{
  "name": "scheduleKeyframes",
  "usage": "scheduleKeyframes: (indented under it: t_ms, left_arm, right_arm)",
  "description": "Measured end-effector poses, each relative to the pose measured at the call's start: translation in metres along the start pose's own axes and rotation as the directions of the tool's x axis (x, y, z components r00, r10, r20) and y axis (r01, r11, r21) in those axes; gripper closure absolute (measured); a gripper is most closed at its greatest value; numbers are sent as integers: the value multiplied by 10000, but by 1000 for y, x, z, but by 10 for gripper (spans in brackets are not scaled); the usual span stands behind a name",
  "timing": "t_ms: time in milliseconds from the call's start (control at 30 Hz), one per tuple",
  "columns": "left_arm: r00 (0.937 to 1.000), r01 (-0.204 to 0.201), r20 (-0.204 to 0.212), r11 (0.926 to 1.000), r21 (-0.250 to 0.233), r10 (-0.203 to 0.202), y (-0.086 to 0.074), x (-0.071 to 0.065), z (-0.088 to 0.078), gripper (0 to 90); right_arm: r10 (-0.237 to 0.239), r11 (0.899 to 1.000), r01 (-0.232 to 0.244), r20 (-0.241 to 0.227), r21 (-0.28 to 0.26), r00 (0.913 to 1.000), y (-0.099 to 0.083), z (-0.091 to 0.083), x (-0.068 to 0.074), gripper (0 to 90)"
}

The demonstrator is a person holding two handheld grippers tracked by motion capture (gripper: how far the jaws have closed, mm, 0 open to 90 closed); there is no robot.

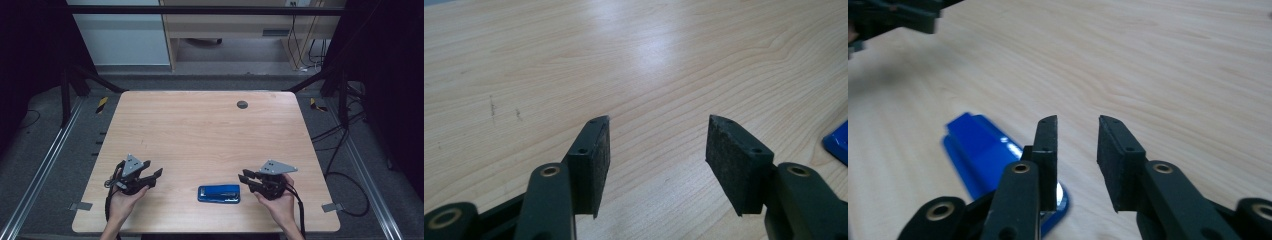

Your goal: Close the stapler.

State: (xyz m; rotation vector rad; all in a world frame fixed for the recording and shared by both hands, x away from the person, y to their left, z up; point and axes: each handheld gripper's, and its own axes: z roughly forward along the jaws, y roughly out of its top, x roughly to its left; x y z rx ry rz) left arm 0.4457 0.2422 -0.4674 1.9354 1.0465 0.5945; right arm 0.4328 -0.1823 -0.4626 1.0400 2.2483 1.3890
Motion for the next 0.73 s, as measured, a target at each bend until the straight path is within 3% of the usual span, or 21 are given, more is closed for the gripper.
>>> scheduleKeyframes:
  t_ms: [200, 333, 500, 600, 733]
  left_arm:
    - [9999, -83, 92, 10000, 18, 83, -1, -1, 2, 409]
    - [9999, -71, 140, 10000, 42, 70, -1, -1, 3, 389]
    - [9997, -150, 202, 9997, 166, 147, -3, 0, 5, 360]
    - [9997, -102, 203, 9997, 230, 97, -3, 0, 6, 343]
    - [9997, -99, 215, 9997, 213, 95, -4, 1, 7, 308]
  right_arm:
    - [293, 9995, -299, 1147, 33, 9930, -6, -6, -23, 577]
    - [463, 9980, -539, 1988, 333, 9790, -12, -8, -40, 489]
    - [634, 9950, -811, 2563, 591, 9645, -20, -9, -55, 426]
    - [844, 9922, -1057, 2697, 656, 9592, -22, -10, -61, 420]
    - [673, 9922, -945, 2876, 817, 9554, -24, -9, -65, 406]
